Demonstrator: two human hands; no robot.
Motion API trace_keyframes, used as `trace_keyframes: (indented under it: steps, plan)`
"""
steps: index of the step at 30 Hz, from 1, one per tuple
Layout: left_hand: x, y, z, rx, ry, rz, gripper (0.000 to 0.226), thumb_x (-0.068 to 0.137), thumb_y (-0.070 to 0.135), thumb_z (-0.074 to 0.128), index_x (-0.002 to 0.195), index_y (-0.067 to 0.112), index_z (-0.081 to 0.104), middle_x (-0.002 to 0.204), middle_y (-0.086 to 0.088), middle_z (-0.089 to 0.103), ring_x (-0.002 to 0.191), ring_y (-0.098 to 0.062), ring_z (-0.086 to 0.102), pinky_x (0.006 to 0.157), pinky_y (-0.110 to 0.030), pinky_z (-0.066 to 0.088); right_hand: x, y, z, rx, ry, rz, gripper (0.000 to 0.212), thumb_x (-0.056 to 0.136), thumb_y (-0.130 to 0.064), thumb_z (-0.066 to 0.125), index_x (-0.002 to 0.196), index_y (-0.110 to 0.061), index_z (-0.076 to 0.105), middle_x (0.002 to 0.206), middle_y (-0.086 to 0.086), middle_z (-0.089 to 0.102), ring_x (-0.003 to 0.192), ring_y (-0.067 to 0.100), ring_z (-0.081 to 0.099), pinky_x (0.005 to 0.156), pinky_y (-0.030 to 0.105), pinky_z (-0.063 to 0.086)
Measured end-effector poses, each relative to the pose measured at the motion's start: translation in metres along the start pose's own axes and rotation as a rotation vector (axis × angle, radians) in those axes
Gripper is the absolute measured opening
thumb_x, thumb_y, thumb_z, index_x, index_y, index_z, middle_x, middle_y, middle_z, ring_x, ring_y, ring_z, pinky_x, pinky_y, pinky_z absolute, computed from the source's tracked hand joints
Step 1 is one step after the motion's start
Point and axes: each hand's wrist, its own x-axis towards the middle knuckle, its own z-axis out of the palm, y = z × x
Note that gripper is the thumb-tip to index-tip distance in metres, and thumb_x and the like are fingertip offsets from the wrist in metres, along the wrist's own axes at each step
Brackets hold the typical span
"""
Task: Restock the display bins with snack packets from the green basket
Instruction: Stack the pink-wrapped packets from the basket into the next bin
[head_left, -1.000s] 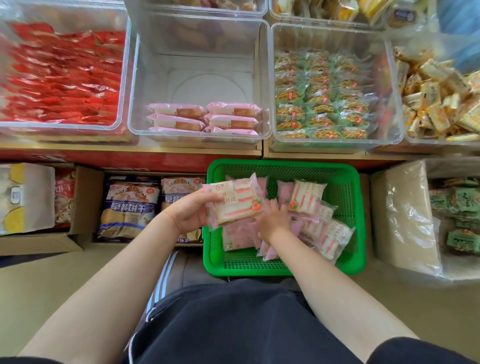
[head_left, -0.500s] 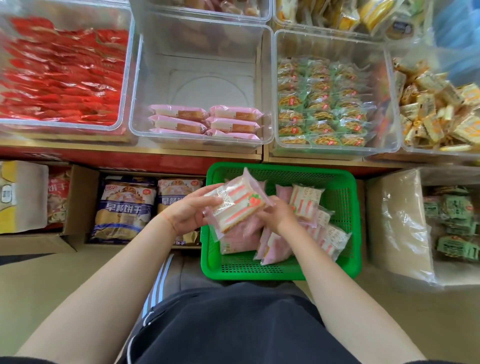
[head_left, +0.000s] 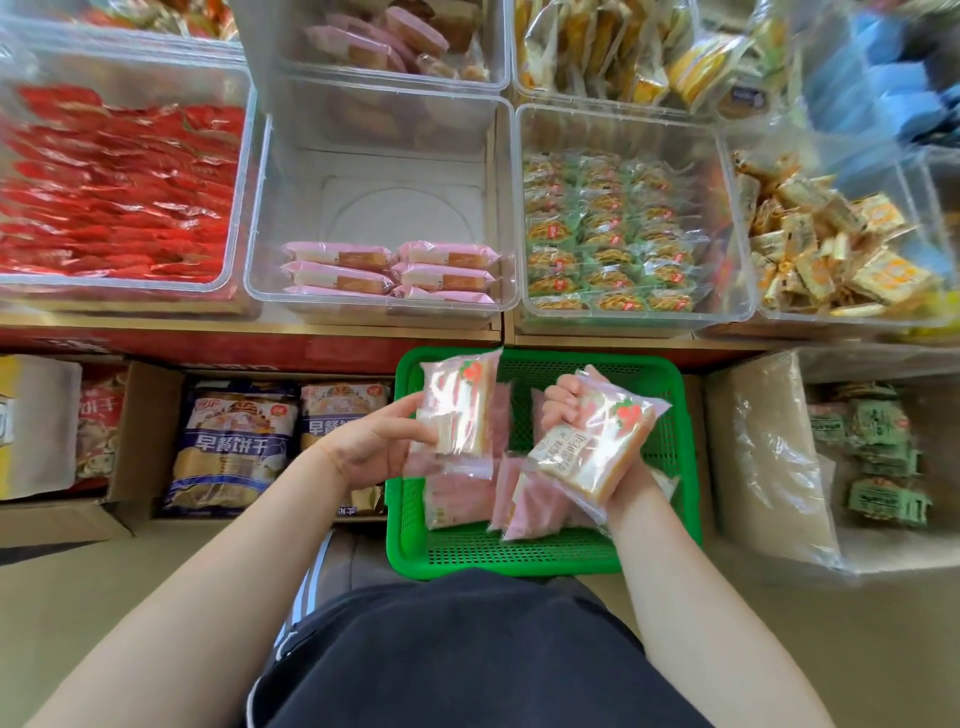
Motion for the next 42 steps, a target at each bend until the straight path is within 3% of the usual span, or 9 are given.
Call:
trace_keyframes:
  steps: [5,8,13,16,20,27,31,35,42]
  plan:
    - [-0.001,0.005,0.011,0.090,-0.154,-0.043,0.080,0.074,-0.008,0.060,0.144,0.025,0.043,0.128,-0.017,0.061,0.116,-0.033,0.060,0.095,-0.048,0.050,0.002,0.012,0.002,-0.099,0.125,0.010,0.056,0.089,-0.066,0.055,0.101,-0.012,0.061,0.096,0.011,0.065,0.088,0.028,0.067,0.092,0.044,0.051]
    - [0.001,0.007,0.017,0.093,-0.189,-0.065,0.085,0.069,-0.006,0.064,0.144,0.028,0.042,0.129,-0.016,0.061,0.117,-0.032,0.061,0.094,-0.048,0.052,-0.003,0.017,0.002,-0.227,0.193,0.095,0.074,0.084,-0.081,0.042,0.099,-0.015,0.071,0.105,0.015,0.070,0.092,0.032,0.068,0.084,0.049,0.054]
    - [0.011,0.008,0.017,0.127,-0.210,-0.112,0.087,0.072,-0.001,0.070,0.147,0.029,0.038,0.136,-0.015,0.057,0.124,-0.033,0.057,0.103,-0.054,0.045,0.011,0.015,0.007,-0.396,0.453,0.126,0.063,0.088,-0.065,0.049,0.106,-0.007,0.067,0.116,0.022,0.069,0.105,0.038,0.065,0.095,0.049,0.046]
    - [0.012,0.010,0.019,0.176,-0.185,-0.128,0.081,0.070,0.026,0.085,0.142,0.030,0.046,0.130,-0.008,0.062,0.118,-0.029,0.061,0.097,-0.050,0.049,0.011,0.013,0.015,-0.365,0.391,0.138,0.055,0.090,-0.058,0.051,0.085,-0.007,0.071,0.090,0.018,0.073,0.081,0.031,0.070,0.087,0.043,0.048]
    - [0.014,0.013,0.018,0.266,0.040,-0.165,0.066,0.072,0.066,0.074,0.122,0.023,0.066,0.116,-0.006,0.071,0.102,-0.022,0.067,0.105,-0.053,0.044,0.010,0.008,0.020,-0.162,0.274,0.028,0.050,0.091,-0.055,0.049,0.098,-0.007,0.061,0.086,0.018,0.067,0.079,0.030,0.066,0.081,0.040,0.047]
    - [-0.009,0.016,0.016,-0.218,0.123,-0.097,0.068,0.080,0.063,0.055,0.116,0.006,0.066,0.100,-0.013,0.071,0.086,-0.024,0.071,0.076,-0.039,0.059,0.018,0.018,0.044,0.020,-0.008,-0.153,0.012,0.078,-0.016,0.044,0.081,-0.009,0.053,0.096,0.017,0.060,0.107,0.039,0.062,0.107,0.055,0.040]
    - [-0.018,0.027,0.016,-0.288,0.101,-0.066,0.062,0.082,0.062,0.054,0.113,0.009,0.066,0.096,-0.009,0.070,0.082,-0.022,0.069,0.075,-0.037,0.059,0.022,0.035,0.064,-0.194,-0.054,-0.070,0.020,0.084,-0.007,0.039,0.090,-0.009,0.059,0.121,0.022,0.063,0.114,0.043,0.060,0.097,0.062,0.046]
    - [-0.031,0.055,0.010,0.018,0.116,-0.058,0.054,0.079,0.058,0.063,0.105,0.011,0.069,0.093,-0.009,0.073,0.077,-0.020,0.071,0.069,-0.034,0.059,0.021,0.026,0.072,-0.422,-0.136,0.120,0.044,0.091,-0.027,0.053,0.128,-0.003,0.057,0.128,0.022,0.059,0.109,0.035,0.061,0.101,0.052,0.045]
    - [-0.049,0.107,0.006,0.449,-0.081,-0.085,0.066,0.078,0.058,0.073,0.120,0.008,0.061,0.108,-0.009,0.070,0.091,-0.020,0.070,0.077,-0.030,0.059,0.023,0.024,0.110,-1.119,-0.122,0.309,0.042,0.095,-0.029,0.062,0.129,-0.005,0.059,0.121,0.014,0.068,0.112,0.033,0.064,0.099,0.050,0.051]
